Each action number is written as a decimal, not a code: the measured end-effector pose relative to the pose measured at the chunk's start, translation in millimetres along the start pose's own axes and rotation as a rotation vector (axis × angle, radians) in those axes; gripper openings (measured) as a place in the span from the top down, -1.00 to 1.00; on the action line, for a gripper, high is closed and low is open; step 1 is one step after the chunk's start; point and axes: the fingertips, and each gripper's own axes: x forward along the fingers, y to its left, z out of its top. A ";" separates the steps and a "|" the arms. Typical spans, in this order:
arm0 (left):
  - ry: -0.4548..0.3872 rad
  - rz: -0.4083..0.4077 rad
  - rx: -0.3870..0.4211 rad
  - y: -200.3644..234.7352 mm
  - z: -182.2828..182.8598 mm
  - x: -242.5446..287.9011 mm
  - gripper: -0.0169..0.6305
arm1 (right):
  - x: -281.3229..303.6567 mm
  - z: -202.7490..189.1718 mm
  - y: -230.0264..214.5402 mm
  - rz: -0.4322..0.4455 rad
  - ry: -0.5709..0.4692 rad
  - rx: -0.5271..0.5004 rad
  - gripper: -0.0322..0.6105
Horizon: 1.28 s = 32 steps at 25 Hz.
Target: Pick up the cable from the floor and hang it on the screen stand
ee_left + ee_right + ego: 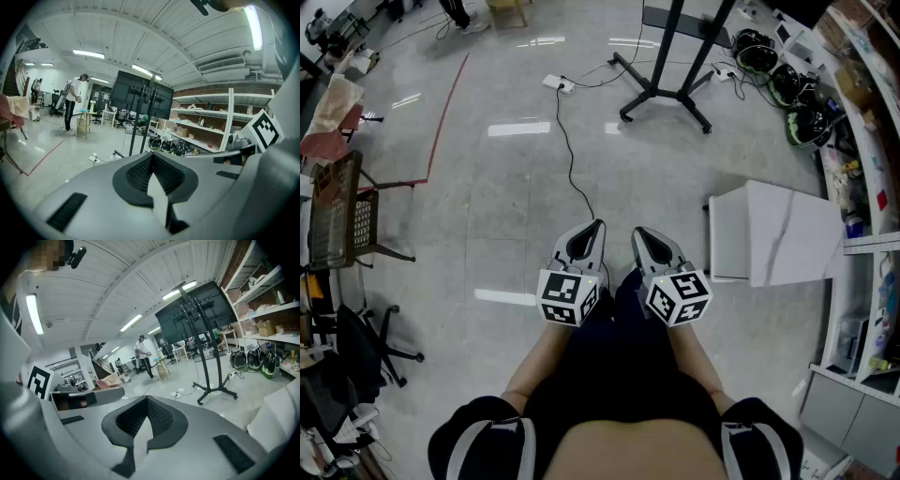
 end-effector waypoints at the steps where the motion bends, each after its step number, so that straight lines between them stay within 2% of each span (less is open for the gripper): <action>1: 0.000 -0.005 -0.004 0.0 -1.0 -4.9 0.92 | -1.6 -2.1 6.7 0.002 0.004 -0.011 0.83; 7: -0.020 -0.024 0.000 -7.7 -0.6 -27.6 0.92 | -11.0 -5.5 38.3 0.030 -0.011 -0.038 0.83; 18: -0.050 -0.002 0.004 -4.6 5.1 -33.3 0.92 | -15.5 10.0 44.1 0.045 -0.065 -0.073 0.82; 24: -0.045 0.033 -0.016 -1.5 10.6 -2.5 0.92 | 0.2 29.7 18.2 0.074 -0.062 -0.079 0.82; 32: -0.084 0.048 0.014 -0.9 49.5 68.1 0.93 | 36.4 70.9 -36.6 0.103 -0.053 -0.084 0.82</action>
